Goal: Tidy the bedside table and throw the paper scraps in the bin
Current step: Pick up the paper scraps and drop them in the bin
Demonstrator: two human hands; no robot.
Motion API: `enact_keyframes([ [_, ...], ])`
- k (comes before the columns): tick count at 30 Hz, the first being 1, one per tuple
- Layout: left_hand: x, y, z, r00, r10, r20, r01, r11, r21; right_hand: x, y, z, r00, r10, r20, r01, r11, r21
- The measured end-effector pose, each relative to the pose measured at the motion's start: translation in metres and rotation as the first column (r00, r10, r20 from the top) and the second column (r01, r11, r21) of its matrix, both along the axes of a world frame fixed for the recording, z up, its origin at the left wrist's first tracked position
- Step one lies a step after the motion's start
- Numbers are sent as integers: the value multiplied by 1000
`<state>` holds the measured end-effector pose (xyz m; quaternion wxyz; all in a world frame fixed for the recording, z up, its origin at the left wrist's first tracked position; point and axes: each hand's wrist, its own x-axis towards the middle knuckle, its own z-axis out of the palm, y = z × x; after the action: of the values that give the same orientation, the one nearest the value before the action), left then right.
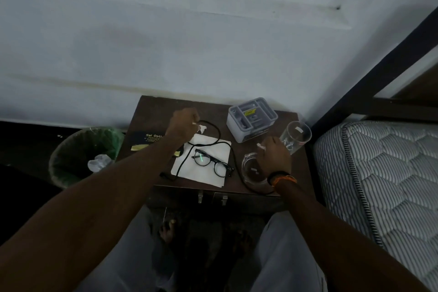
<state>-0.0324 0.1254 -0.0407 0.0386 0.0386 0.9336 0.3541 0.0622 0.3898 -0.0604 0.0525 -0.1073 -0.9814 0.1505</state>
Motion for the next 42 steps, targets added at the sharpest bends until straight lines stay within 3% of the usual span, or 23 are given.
enact_keyframes([
  [5,-12,9,-14,998,-55,28,59,982,-181,-14,2,-6,991,-66,112,61,997,55],
  [12,-35,12,-31,988,-104,113,127,968,-218,-37,0,-12,971,-137,195,122,989,87],
  [17,-44,20,-39,969,-194,152,230,935,-271,-43,-5,-19,980,-108,168,93,991,94],
  [25,-38,25,-40,965,-250,78,260,883,-391,-37,-5,-14,980,-107,166,98,993,63],
  [30,-34,11,-28,973,-208,97,226,942,-249,-29,-6,-7,985,-115,126,110,993,48],
  [36,-28,-12,2,990,-124,59,121,991,63,-21,-25,16,993,-114,34,115,993,-18],
  [42,-13,-38,28,984,-174,44,172,984,47,-29,-63,50,998,22,-50,-23,1000,-4],
])
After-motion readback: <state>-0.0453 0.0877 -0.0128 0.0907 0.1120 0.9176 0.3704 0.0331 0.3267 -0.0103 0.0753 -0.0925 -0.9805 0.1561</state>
